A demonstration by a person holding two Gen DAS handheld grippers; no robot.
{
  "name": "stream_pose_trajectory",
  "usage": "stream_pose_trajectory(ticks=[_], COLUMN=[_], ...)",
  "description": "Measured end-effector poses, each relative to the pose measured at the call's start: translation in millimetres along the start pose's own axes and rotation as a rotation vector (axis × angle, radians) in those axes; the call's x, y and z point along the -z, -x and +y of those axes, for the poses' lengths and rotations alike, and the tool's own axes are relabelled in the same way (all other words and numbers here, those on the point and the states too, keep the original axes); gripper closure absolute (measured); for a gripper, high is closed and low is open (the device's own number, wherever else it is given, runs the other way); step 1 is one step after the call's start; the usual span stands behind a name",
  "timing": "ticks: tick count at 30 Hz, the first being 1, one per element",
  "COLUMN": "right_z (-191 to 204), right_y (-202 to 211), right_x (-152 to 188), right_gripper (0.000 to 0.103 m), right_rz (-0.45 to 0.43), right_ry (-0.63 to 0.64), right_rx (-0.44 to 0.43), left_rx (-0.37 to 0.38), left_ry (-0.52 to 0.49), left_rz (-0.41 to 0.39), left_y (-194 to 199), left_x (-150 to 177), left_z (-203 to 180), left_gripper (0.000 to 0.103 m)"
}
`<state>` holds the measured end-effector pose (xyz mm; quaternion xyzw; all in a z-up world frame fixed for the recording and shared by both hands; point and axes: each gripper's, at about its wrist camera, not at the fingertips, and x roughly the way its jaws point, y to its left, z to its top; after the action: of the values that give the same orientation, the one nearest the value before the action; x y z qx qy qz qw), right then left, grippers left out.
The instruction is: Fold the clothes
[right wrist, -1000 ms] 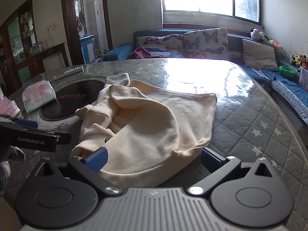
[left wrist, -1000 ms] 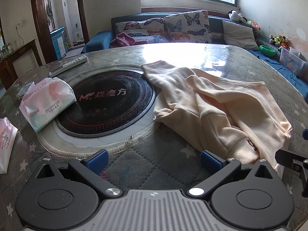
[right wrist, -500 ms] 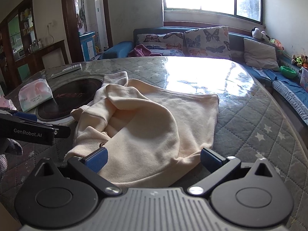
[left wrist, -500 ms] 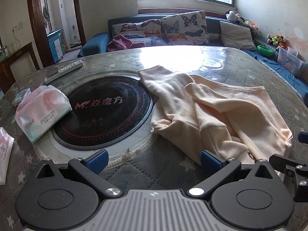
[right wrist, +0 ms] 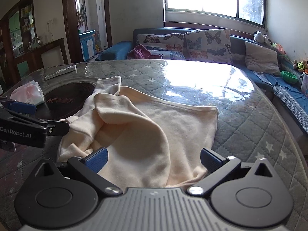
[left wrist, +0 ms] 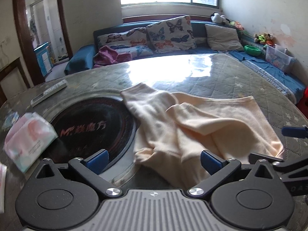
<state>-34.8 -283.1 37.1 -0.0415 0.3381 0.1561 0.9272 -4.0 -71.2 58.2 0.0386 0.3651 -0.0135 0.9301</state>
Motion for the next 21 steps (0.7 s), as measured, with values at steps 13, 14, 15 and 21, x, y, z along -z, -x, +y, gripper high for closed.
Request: stream_pose_trajectory(ticks=[13,14,15,21], right_z=[-6.7,-6.4,-6.2,-4.8], right_y=[-39.1,-42.6,-46.2,-67.5], right_x=[-23.3,-24.9,-26.5,-36.0], right_gripper=[0.024,0.028,0.030,0.060], right_rz=[0.038,0.043,0.048,0.078], right_ry=[0.054,0.063,0.071,0.121], right_rx=[-0.037,-0.043,-0.050,-0.088], left_rx=[0.116,0.131,0.142,0.184], left_ry=[-0.070,-0.072,-0.074,-0.078], left_rz=[0.021,0.024,0.028,0.051], left_y=[-29.9,-32.1,-34.1,-45.9], left_x=[-20.1,-20.0,-19.5,-18.5], left_z=[-11.1,-10.5,-10.0,-6.8], left_gripper=[0.023,0.025,0.027,0.045])
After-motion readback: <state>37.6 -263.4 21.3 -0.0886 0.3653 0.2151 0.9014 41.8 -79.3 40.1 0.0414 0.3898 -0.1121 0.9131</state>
